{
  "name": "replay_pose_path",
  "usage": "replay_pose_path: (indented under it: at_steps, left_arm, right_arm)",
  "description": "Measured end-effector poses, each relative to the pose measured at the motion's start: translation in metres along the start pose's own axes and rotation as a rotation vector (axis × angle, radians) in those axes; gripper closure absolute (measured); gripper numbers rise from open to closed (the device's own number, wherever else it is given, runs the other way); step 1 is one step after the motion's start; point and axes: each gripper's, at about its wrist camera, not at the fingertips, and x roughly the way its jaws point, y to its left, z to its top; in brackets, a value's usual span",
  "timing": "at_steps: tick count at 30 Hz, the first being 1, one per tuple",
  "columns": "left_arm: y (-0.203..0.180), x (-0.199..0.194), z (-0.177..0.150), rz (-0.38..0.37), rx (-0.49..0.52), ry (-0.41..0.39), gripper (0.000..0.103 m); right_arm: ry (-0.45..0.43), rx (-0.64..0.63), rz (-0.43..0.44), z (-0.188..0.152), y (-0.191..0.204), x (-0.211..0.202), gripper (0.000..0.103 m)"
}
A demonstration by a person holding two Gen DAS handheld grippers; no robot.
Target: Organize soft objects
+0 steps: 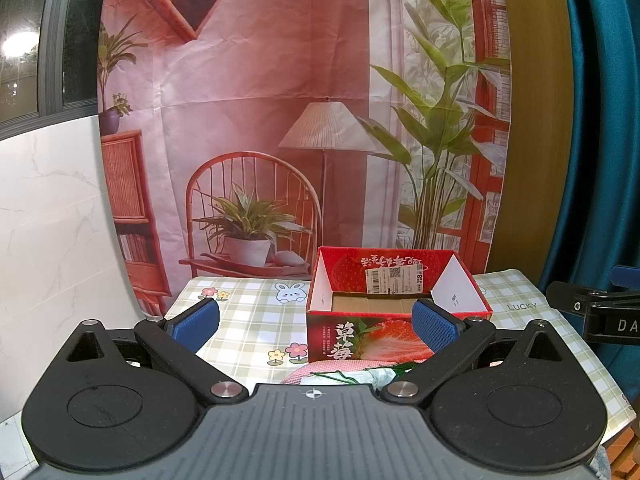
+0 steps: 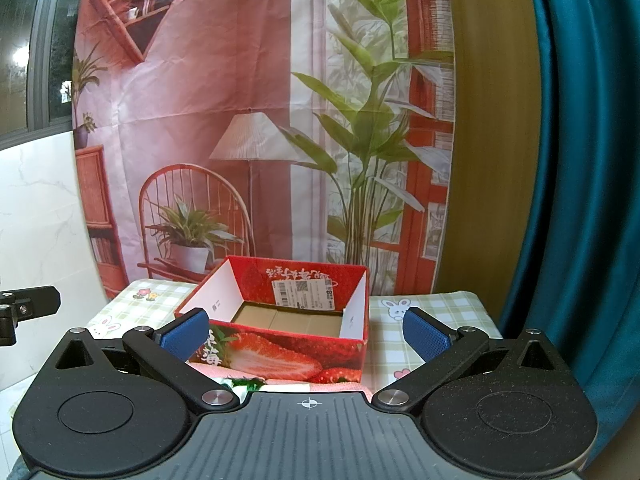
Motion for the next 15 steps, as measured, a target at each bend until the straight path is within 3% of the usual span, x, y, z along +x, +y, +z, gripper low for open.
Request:
replay_pose_path:
  at_steps: [15]
  left_arm:
    - [-0.0003,-0.0006,-0.0012,-0.001,-0.001,0.0,0.0]
  right_arm:
    - [0.0,-0.002,-0.001,-0.0007,0.0002,0.0002,0.0]
